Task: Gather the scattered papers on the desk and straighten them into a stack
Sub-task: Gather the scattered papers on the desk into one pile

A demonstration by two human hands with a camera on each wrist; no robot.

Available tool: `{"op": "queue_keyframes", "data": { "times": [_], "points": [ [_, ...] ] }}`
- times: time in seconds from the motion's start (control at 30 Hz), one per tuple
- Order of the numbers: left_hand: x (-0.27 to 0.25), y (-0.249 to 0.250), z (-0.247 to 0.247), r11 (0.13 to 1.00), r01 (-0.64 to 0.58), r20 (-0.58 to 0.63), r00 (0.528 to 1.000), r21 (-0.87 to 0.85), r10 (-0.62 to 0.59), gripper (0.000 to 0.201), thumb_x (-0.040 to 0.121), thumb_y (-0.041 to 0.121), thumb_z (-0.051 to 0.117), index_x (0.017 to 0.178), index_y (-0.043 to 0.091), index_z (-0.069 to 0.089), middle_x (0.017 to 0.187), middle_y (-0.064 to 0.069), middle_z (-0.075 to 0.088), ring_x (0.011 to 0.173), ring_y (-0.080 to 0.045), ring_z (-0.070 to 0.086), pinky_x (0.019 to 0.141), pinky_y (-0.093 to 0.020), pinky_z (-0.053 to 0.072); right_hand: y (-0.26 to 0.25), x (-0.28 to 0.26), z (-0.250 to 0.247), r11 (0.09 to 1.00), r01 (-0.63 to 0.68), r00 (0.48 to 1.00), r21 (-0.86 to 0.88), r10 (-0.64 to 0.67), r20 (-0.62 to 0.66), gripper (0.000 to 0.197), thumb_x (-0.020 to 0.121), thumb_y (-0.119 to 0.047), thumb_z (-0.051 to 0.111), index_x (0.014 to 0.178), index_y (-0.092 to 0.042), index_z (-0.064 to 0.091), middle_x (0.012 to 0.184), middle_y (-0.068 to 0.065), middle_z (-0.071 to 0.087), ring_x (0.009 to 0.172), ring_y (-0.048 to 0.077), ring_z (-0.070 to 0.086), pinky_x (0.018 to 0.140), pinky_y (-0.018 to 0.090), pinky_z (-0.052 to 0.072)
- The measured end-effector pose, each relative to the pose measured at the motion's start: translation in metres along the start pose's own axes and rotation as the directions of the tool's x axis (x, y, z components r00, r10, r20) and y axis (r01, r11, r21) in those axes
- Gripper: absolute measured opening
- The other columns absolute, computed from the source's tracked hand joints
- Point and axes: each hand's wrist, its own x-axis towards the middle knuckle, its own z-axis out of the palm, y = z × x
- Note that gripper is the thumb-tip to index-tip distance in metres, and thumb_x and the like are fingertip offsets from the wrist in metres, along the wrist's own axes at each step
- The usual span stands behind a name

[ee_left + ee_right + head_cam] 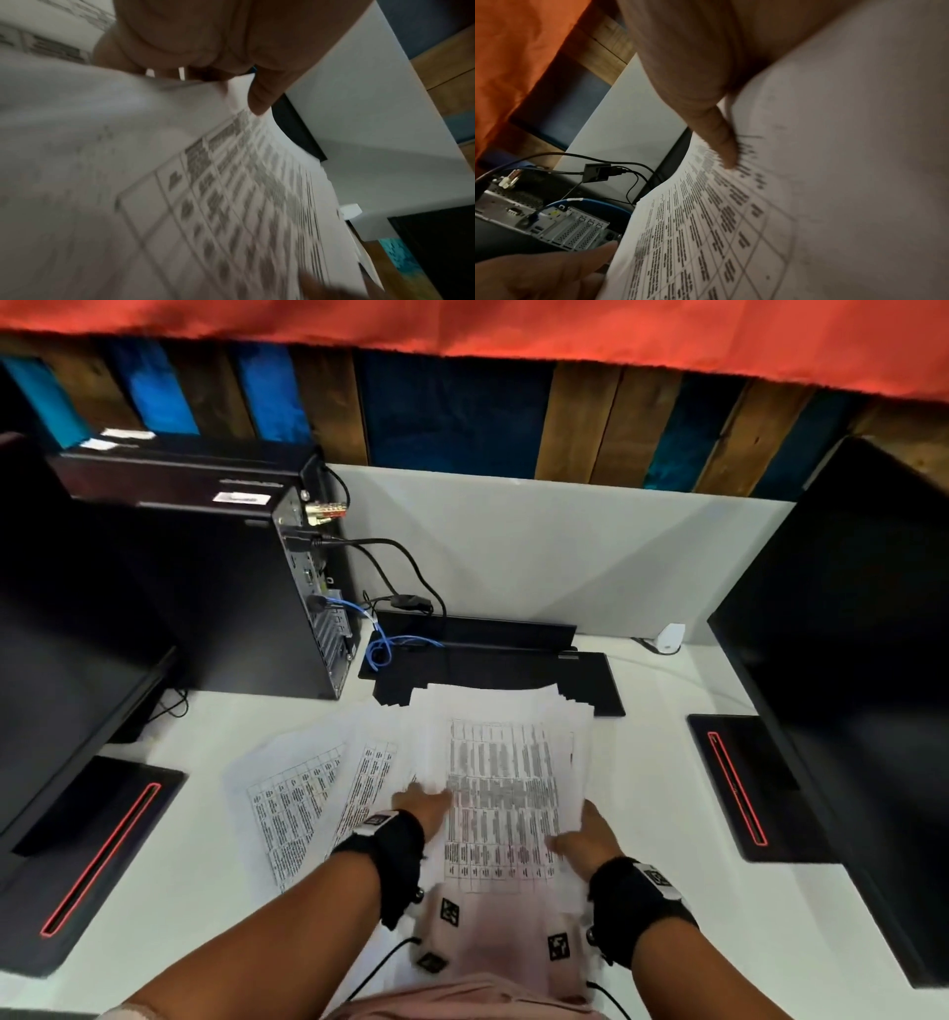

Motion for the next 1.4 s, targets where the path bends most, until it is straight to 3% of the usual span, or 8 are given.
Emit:
{"op": "queue_keyframes", "data": {
  "times": [0.07, 0.23, 0.4, 0.5, 0.67, 0.9, 1.13, 1.4],
  "points": [
    [0.005, -0.012, -0.025, 0.994, -0.022, -0.022, 0.999, 0.111, 0.024, 0.077, 0.082, 0.055, 0.045, 0.145, 0.013, 0.030, 0.151, -0.015, 0.031, 0.133, -0.037, 0.038, 0.095, -0.041, 0.046, 0.007, 0.000, -0.007, 0.999, -0.007, 0.999, -0.048, 0.005, -0.045, 0.062, 0.078, -0.001, 0.072, 0.133, 0.001, 0.044, 0.131, 0.018, 0.056, 0.105, 0.023, 0.054, 0.091, 0.028, 0.043],
    [0.007, -0.074, -0.095, 0.968, 0.217, -0.461, 0.877, 0.129, -0.135, 0.084, 0.069, 0.044, 0.070, 0.138, 0.011, 0.035, 0.140, -0.022, 0.038, 0.129, -0.039, 0.037, 0.106, -0.045, 0.031, 0.018, 0.002, -0.016, 0.998, -0.033, 0.999, -0.051, 0.032, -0.019, 0.071, 0.074, -0.008, 0.079, 0.134, 0.005, 0.043, 0.139, 0.019, 0.051, 0.128, 0.029, 0.048, 0.108, 0.033, 0.037],
    [0.011, -0.137, -0.118, 0.923, 0.381, -0.466, 0.828, 0.057, -0.313, 0.091, 0.066, 0.055, 0.071, 0.131, -0.003, 0.043, 0.130, -0.029, 0.046, 0.119, -0.043, 0.048, 0.102, -0.046, 0.038, 0.017, 0.002, -0.017, 0.998, -0.043, 0.999, -0.037, 0.042, -0.026, 0.059, 0.078, -0.001, 0.073, 0.129, 0.008, 0.046, 0.133, 0.022, 0.053, 0.118, 0.031, 0.052, 0.100, 0.030, 0.037],
    [0.016, -0.135, -0.103, 0.968, 0.235, -0.370, 0.895, -0.084, -0.250, 0.095, 0.057, 0.058, 0.073, 0.127, -0.001, 0.047, 0.125, -0.026, 0.054, 0.111, -0.043, 0.056, 0.097, -0.043, 0.047, 0.016, 0.004, -0.014, 0.999, -0.052, 0.998, -0.003, 0.051, -0.042, 0.055, 0.077, 0.004, 0.072, 0.126, 0.006, 0.049, 0.123, 0.018, 0.059, 0.106, 0.025, 0.054, 0.092, 0.025, 0.037],
    [0.014, -0.105, -0.082, 0.990, 0.035, -0.163, 0.985, -0.138, -0.058, 0.082, 0.057, 0.041, 0.085, 0.122, 0.004, 0.052, 0.120, -0.013, 0.064, 0.106, -0.030, 0.062, 0.093, -0.036, 0.049, 0.015, 0.005, -0.011, 0.998, -0.065, 0.996, -0.007, 0.065, -0.054, 0.062, 0.078, 0.001, 0.073, 0.132, 0.005, 0.043, 0.133, 0.007, 0.051, 0.122, 0.030, 0.051, 0.103, 0.032, 0.037],
    [-0.018, -0.072, -0.088, 0.988, -0.090, -0.277, 0.953, 0.123, 0.121, 0.061, 0.066, 0.014, 0.081, 0.120, 0.002, 0.056, 0.115, -0.017, 0.066, 0.108, -0.031, 0.061, 0.091, -0.031, 0.048, 0.016, 0.003, -0.011, 0.997, -0.070, 0.995, 0.019, 0.071, -0.067, 0.065, 0.079, -0.001, 0.072, 0.135, 0.006, 0.040, 0.141, 0.023, 0.046, 0.131, 0.032, 0.044, 0.105, 0.029, 0.034],
    [-0.076, -0.019, -0.162, 0.921, -0.340, -0.487, 0.781, 0.193, 0.390, 0.043, 0.068, 0.004, 0.075, 0.109, 0.010, 0.062, 0.101, -0.014, 0.069, 0.089, -0.027, 0.061, 0.081, -0.033, 0.047, 0.011, -0.001, -0.012, 0.996, -0.088, 0.993, 0.019, 0.089, -0.084, 0.060, 0.082, 0.002, 0.068, 0.135, 0.008, 0.039, 0.142, 0.024, 0.045, 0.133, 0.033, 0.043, 0.105, 0.029, 0.033],
    [-0.156, 0.043, -0.204, 0.721, -0.680, -0.721, 0.433, 0.131, 0.540, 0.044, 0.072, 0.007, 0.075, 0.113, 0.014, 0.060, 0.099, 0.007, 0.061, 0.089, -0.012, 0.056, 0.079, -0.023, 0.040, 0.012, -0.002, -0.011, 0.995, -0.092, 0.995, -0.027, 0.091, -0.044, 0.068, 0.080, -0.014, 0.074, 0.136, 0.004, 0.039, 0.139, 0.019, 0.050, 0.128, 0.032, 0.049, 0.108, 0.034, 0.038]
  ]
}}
